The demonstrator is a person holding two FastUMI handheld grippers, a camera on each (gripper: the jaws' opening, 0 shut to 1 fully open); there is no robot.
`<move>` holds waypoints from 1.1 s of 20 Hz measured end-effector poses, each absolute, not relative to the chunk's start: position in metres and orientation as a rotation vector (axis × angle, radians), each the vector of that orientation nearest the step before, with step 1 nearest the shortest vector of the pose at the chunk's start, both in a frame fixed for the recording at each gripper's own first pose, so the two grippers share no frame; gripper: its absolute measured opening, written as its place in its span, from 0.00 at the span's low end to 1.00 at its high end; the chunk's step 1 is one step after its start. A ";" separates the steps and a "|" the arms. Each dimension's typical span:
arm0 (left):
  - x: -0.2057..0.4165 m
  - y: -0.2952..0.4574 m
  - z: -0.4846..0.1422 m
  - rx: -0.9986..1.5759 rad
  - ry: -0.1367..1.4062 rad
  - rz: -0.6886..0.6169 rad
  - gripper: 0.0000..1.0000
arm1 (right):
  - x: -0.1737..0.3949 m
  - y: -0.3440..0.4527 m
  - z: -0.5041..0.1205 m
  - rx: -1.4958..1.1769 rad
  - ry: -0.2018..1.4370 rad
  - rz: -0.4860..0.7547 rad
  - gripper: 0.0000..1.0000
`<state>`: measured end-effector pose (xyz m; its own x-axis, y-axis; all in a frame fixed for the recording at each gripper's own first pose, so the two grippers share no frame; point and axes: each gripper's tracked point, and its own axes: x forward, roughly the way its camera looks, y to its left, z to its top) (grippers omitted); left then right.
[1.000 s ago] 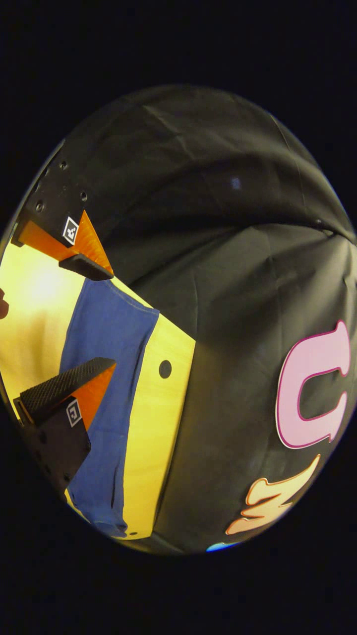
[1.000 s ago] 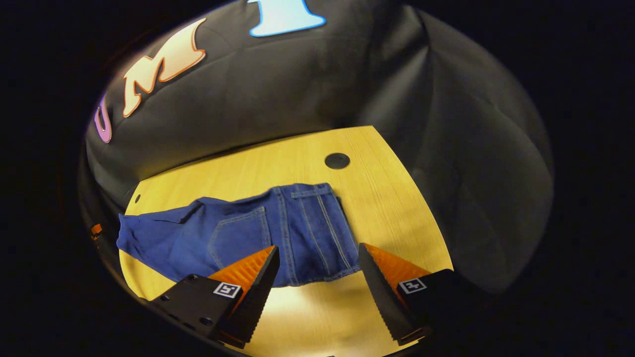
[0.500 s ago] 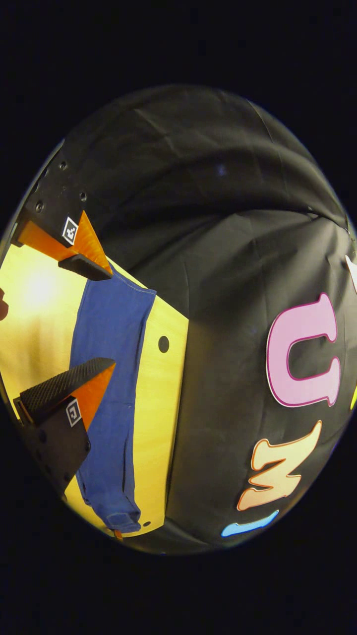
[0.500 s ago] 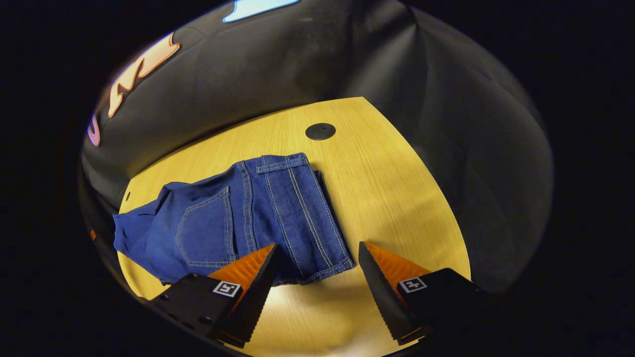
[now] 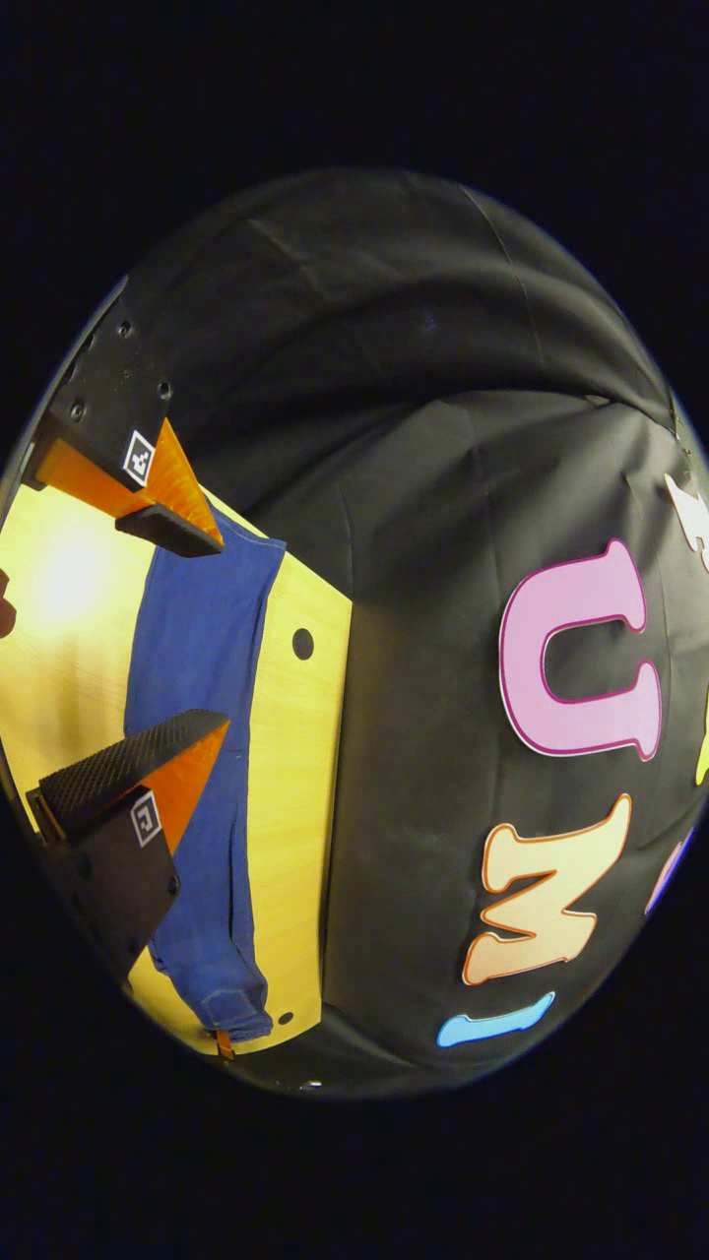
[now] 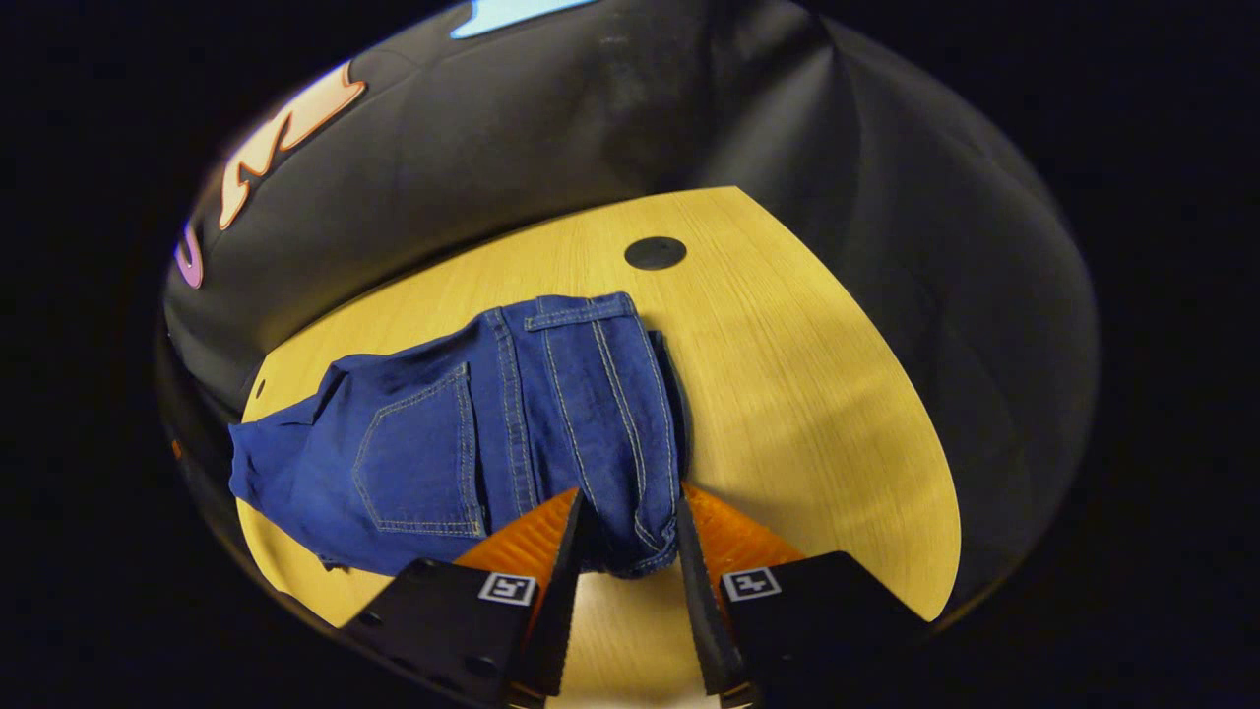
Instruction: Grasp the waist and the cuffs of the jeans and fold them to make the two legs overlap; first hold the waist and fold one-third of the jeans toward the cuffs, then hold the cuffs and fold the remaining one-third in the same direction to finish folding.
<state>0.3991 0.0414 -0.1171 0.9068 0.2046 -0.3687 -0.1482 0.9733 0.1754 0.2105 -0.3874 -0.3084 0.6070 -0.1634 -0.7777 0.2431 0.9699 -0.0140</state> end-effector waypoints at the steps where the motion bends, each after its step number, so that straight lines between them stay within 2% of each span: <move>1: 0.401 0.034 -0.116 0.143 0.390 0.171 0.96 | 0.209 -0.386 -0.311 0.103 0.901 -0.235 0.50; 5: 0.404 0.012 -0.116 0.130 0.379 0.124 0.96 | 0.212 -0.377 -0.308 0.188 0.872 -0.251 0.28; 6: 0.405 0.009 -0.119 0.117 0.379 0.115 0.96 | 0.211 -0.379 -0.308 0.188 0.864 -0.264 0.28; 7: 0.405 0.005 -0.120 0.103 0.377 0.105 0.96 | 0.212 -0.379 -0.310 0.177 0.859 -0.279 0.21; 11: 0.405 0.004 -0.125 0.075 0.381 0.084 0.96 | 0.212 -0.386 -0.303 0.080 0.835 -0.330 0.07; 16: 0.397 0.021 -0.123 0.058 0.381 0.062 0.96 | 0.213 -0.379 -0.277 0.073 0.780 -0.386 0.06; 22: 0.401 0.060 -0.124 0.030 0.372 0.020 0.96 | 0.198 -0.357 -0.204 0.107 0.626 -0.440 0.04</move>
